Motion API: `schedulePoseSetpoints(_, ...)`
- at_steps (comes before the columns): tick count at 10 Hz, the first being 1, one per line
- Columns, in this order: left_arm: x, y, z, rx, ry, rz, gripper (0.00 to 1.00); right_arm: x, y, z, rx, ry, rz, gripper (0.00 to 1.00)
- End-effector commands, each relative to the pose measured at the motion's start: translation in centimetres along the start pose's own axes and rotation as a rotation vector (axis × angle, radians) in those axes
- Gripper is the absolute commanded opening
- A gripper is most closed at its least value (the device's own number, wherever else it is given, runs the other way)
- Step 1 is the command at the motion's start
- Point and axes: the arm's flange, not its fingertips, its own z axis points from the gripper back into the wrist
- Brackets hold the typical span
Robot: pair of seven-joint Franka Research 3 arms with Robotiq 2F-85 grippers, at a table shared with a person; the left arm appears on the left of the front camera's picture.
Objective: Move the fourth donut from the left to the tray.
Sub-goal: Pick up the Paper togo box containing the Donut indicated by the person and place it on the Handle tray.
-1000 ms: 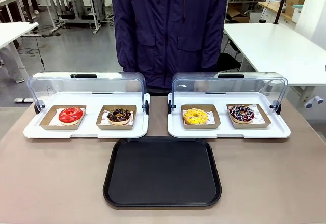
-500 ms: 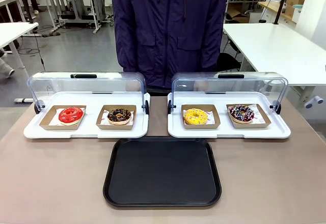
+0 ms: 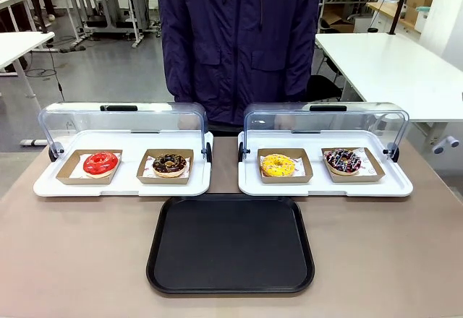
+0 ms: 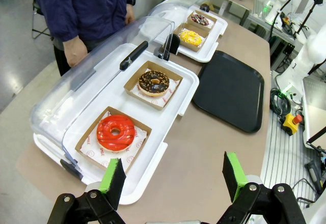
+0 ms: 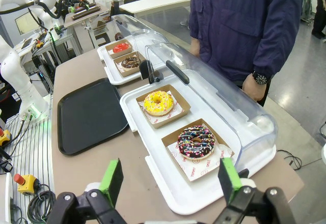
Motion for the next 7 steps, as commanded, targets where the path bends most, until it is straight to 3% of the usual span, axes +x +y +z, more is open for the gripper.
schedulePoseSetpoints(1,0.02,-0.39,0.05,0.001,-0.009,-0.010,1.00,0.13,0.05,-0.04,0.004,-0.008,0.009,1.00)
schedulePoseSetpoints(7,0.02,-0.39,0.05,0.001,-0.009,-0.010,1.00,0.13,0.05,-0.04,0.004,-0.008,0.009,1.00)
